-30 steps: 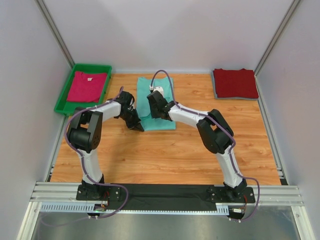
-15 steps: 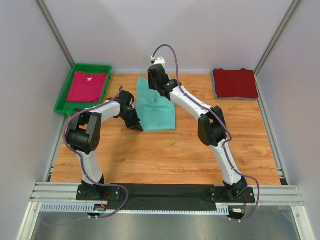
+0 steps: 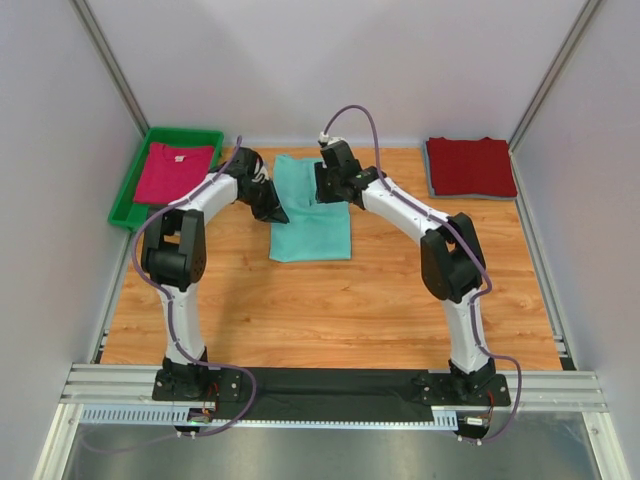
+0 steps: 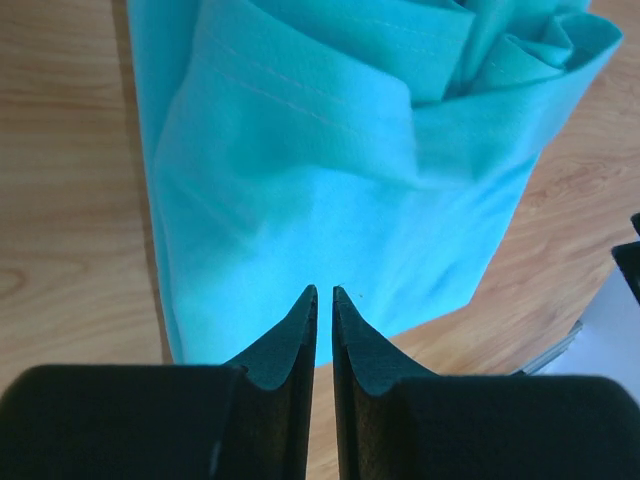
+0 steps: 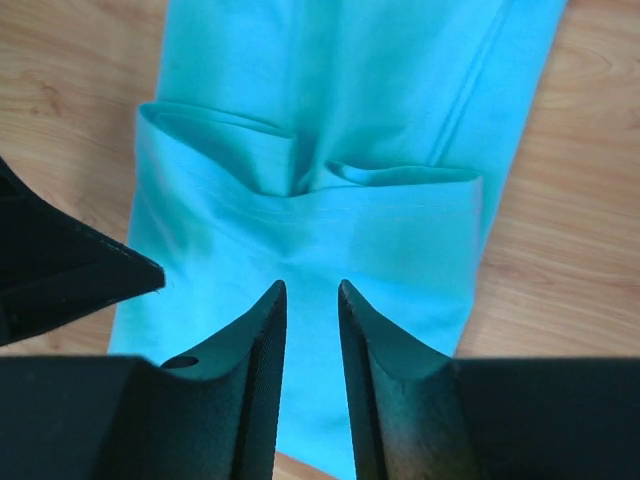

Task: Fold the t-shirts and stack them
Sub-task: Fold the tshirt

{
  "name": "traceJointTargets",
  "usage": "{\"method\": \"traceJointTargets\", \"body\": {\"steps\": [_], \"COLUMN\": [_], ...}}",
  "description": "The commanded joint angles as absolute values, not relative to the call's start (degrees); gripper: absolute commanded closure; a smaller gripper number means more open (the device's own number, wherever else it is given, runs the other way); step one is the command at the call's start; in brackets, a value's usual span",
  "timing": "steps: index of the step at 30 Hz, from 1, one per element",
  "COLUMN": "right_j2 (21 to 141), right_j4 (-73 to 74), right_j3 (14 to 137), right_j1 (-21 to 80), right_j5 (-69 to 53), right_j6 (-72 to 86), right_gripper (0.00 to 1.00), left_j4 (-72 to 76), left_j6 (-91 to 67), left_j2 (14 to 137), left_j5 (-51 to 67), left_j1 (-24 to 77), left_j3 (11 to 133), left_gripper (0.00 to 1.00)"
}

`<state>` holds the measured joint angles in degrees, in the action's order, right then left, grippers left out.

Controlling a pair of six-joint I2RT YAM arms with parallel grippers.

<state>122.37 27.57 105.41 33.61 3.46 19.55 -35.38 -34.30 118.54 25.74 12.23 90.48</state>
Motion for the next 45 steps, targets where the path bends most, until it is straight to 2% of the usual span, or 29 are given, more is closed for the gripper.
{"method": "traceJointTargets", "body": {"steps": [1,5,7,9,10,13,15,18,27,36,42,44,45], "right_j2": [122.7,125.6,127.7,128.4,128.6,129.7,130.3,132.5,137.7,140.3,141.5,141.1,140.9], "right_j4": [26.4,25.3,26.5,26.4,26.2,26.6,27.0,27.1,28.8,27.3,27.7,27.3,27.2], "right_j3": [103.5,105.8,107.9,109.3,109.7,110.9,111.9,114.2,118.4,119.0,120.4,120.2,119.9], "right_j1": [29.4,27.0,25.8,25.1,24.4,22.5,21.0,19.4,18.1,17.4,17.1,17.1,16.9], "right_j5": [-4.2,-8.4,-9.9,-12.2,-12.7,-14.9,-16.3,-21.2,-26.0,-29.6,-30.7,-30.4,-30.1], "right_j6": [23.7,25.2,25.3,24.8,24.2,23.1,22.1,21.0,18.4,18.6,19.2,19.9,20.0], "right_gripper": [0.71,0.80,0.80,0.75,0.60,0.49,0.47,0.44,0.42,0.46,0.54,0.64,0.77], "left_j4": [-33.6,-32.8,-32.4,-31.1,-30.2,-29.4,-28.2,-28.7,-30.3,-31.0,-30.1,-30.1,-30.1], "left_j6": [-33.2,-33.6,-33.1,-32.1,-30.8,-28.9,-27.7,-25.8,-23.1,-21.1,-21.4,-21.7,-22.5], "left_j2": [121.7,124.8,124.5,121.5,120.2,115.3,113.2,114.7,124.3,129.4,130.4,131.0,131.1], "left_j5": [30.3,31.3,30.5,29.4,27.4,23.9,23.5,23.6,27.2,29.6,30.0,30.1,29.9], "left_j1": [11.3,11.2,11.2,11.2,11.1,10.7,10.1,9.0,7.5,7.5,7.5,7.4,7.3], "left_j3": [93.2,95.2,95.4,93.2,92.4,90.2,89.4,92.1,101.9,106.5,107.1,107.5,107.6], "left_gripper": [0.83,0.83,0.84,0.83,0.82,0.74,0.67,0.61,0.51,0.51,0.53,0.58,0.60]}}
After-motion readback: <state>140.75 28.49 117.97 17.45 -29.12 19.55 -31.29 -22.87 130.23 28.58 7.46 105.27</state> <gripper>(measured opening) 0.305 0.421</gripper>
